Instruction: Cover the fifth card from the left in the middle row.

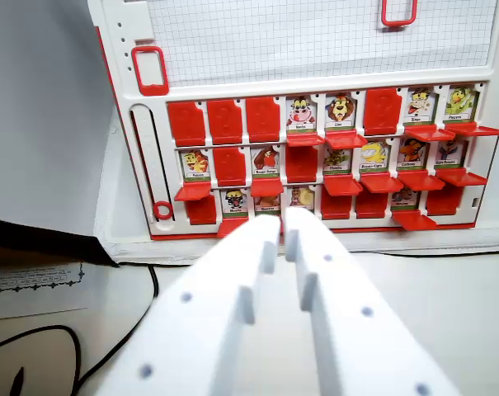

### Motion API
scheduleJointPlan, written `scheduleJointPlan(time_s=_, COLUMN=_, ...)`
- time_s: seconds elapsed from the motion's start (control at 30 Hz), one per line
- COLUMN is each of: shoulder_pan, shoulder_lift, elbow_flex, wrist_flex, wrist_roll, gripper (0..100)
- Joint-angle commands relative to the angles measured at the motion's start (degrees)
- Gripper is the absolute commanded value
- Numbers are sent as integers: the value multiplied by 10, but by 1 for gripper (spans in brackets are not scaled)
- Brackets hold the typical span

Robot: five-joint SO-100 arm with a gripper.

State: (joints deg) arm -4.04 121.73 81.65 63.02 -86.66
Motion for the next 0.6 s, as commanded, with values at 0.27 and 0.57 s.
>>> scheduleJointPlan(time_s=0.27, shoulder_pan=34, shoulder_lift=72, elbow_flex=183, wrist_flex=-159, wrist_roll=-49, gripper=0)
scheduleJointPlan(time_s=0.57, shoulder_pan=76, shoulder_lift=57, elbow_flex=343, wrist_flex=-305, wrist_roll=-83, gripper=0)
